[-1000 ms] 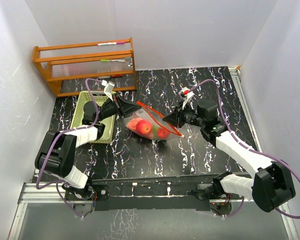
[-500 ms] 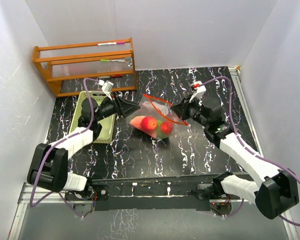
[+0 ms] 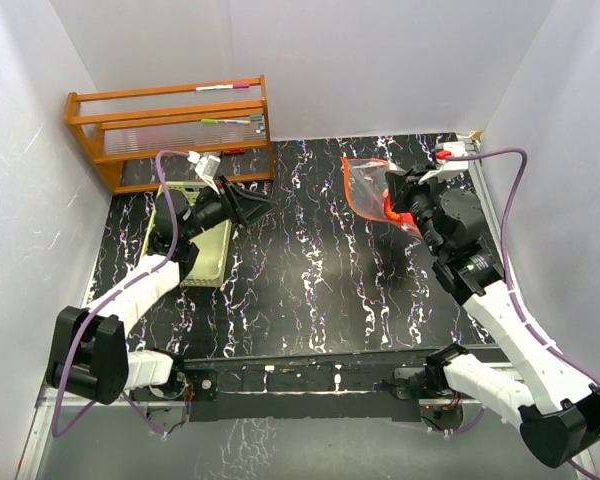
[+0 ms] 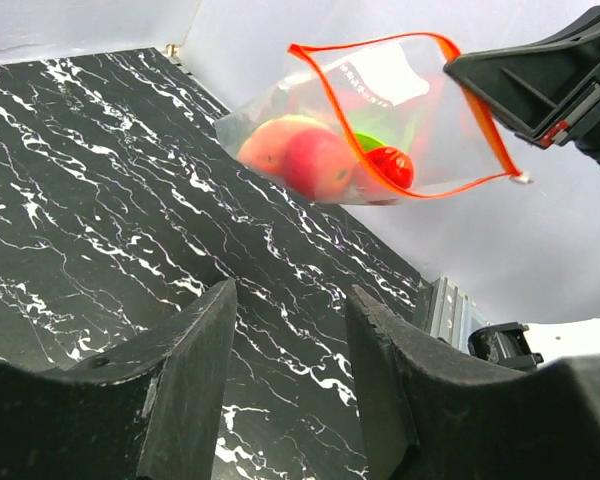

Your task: Open the zip-top bag and remove the fake food

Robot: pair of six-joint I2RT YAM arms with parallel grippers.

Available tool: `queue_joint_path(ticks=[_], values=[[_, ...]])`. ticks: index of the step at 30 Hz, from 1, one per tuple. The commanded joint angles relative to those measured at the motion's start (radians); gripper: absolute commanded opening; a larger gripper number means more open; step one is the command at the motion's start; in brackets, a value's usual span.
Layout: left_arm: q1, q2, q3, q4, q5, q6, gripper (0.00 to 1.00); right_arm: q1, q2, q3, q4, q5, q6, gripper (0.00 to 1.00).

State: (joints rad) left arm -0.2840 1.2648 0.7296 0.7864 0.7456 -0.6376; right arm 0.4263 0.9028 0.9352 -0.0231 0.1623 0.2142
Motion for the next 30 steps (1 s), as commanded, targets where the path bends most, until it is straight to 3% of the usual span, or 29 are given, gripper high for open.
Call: queue_joint_path(ticks=[1, 9, 20, 30], values=[[-0.015, 0.013, -0.001, 0.113, 0.006, -0.052, 0.45, 0.004, 0.042, -0.057, 0.068, -0.004, 0.006, 0.08], [-0.073, 0.084, -0.001, 0.105, -0.024, -0.024, 0.43, 0.067, 0.139, -0.318, 0.263, -0.013, 0.098, 0.08], [-0.254, 0.251, 0.063, -0.011, -0.130, 0.181, 0.47, 0.086, 0.143, -0.351, 0.274, -0.036, 0.114, 0.08], [-0.391, 0.392, 0.187, -0.068, -0.184, 0.239, 0.46, 0.086, 0.111, -0.335, 0.232, -0.040, 0.112, 0.07]])
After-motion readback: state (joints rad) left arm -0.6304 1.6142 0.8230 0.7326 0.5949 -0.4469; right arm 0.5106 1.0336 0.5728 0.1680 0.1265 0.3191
